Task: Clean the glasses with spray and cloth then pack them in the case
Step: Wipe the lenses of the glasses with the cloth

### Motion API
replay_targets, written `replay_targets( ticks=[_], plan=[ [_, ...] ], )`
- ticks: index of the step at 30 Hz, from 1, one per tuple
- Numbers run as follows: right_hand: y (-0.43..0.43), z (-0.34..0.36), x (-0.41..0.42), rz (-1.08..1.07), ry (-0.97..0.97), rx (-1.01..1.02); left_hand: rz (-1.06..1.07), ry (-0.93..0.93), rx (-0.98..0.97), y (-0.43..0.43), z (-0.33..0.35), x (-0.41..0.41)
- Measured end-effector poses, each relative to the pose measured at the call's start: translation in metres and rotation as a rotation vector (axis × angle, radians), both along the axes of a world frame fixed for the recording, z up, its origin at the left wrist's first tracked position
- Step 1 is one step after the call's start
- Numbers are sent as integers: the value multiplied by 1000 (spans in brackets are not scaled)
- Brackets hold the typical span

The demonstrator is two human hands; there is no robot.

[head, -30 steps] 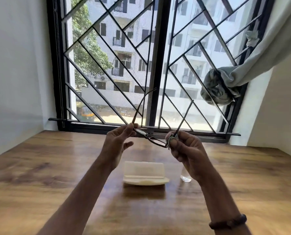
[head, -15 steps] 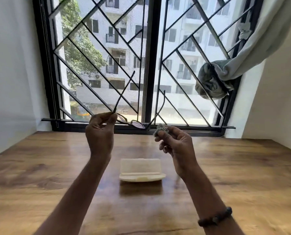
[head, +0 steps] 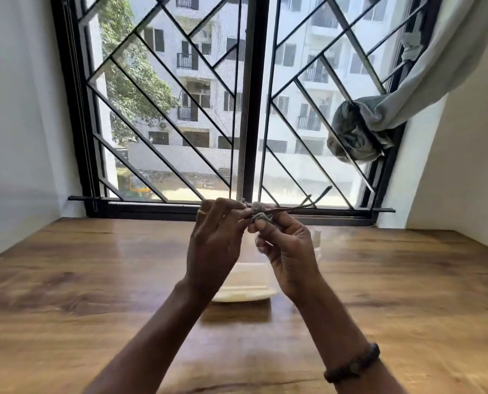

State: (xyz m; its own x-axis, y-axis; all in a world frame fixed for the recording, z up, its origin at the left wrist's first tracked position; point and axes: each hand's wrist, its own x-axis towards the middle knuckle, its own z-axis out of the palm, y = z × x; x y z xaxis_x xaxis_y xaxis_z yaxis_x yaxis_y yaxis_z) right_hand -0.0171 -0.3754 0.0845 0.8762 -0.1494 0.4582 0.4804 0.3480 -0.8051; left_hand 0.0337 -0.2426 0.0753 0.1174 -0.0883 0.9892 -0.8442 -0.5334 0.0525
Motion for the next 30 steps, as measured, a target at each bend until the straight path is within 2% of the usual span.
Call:
replay_targets(
  ticks=[7,11,30],
  plan=[
    [5,-1,-1,-176,-63,-27,82,-124,136,3,-1,1],
    [4,1,-3,-187,-78,49,94,-97,150,3,-1,2],
    [-26,19,-9,-110,-94,176,46,2,-7,23,-2,27]
  ],
)
